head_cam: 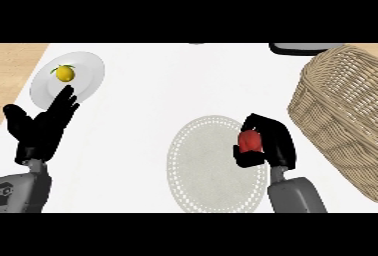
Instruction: Pick the bell pepper from the placemat and place it in the basket
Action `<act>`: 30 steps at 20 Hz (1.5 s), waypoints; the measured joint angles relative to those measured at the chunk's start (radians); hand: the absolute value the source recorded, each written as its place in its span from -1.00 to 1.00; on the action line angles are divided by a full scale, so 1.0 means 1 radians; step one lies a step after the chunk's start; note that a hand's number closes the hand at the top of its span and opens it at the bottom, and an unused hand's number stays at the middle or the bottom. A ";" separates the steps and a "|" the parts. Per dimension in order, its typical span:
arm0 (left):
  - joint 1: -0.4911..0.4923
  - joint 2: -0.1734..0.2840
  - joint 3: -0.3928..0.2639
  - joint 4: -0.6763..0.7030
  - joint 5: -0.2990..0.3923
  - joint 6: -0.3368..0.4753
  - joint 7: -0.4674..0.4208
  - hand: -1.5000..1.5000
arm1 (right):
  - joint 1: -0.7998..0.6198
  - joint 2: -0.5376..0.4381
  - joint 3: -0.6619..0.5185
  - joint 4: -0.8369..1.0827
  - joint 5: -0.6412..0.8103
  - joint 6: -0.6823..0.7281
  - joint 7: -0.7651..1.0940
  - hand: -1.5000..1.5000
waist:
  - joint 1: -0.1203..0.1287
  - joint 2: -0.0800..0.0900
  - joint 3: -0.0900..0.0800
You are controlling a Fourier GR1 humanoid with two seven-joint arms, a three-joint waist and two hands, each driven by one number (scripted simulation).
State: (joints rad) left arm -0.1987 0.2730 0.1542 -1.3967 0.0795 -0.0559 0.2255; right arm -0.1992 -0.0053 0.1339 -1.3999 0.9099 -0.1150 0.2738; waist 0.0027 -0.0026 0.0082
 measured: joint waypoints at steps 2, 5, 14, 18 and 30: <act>-0.008 -0.001 -0.008 0.004 -0.003 -0.006 0.000 0.00 | -0.044 0.002 0.035 -0.034 -0.036 -0.111 0.093 1.00 | 0.016 -0.001 -0.002; -0.022 -0.001 -0.013 0.008 -0.005 -0.009 0.003 0.00 | -0.121 0.004 0.100 -0.070 -0.016 -0.269 0.260 1.00 | 0.033 -0.002 -0.006; -0.035 -0.001 -0.018 0.034 -0.013 -0.014 -0.001 0.00 | -0.449 0.002 0.223 -0.034 0.264 -0.382 0.792 1.00 | 0.034 -0.004 -0.012; -0.034 -0.012 -0.026 0.027 -0.030 0.005 -0.012 0.00 | -0.608 0.000 0.205 0.005 0.349 -0.316 0.887 1.00 | 0.030 -0.003 -0.012; -0.010 -0.002 -0.006 0.012 -0.022 0.001 -0.010 0.00 | -0.852 -0.025 -0.026 0.157 0.510 -0.211 0.917 1.00 | 0.008 0.000 -0.010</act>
State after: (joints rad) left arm -0.2092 0.2706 0.1483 -1.3845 0.0580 -0.0550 0.2154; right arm -1.0512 -0.0303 0.1082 -1.2428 1.4196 -0.3257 1.1907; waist 0.0107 -0.0029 -0.0013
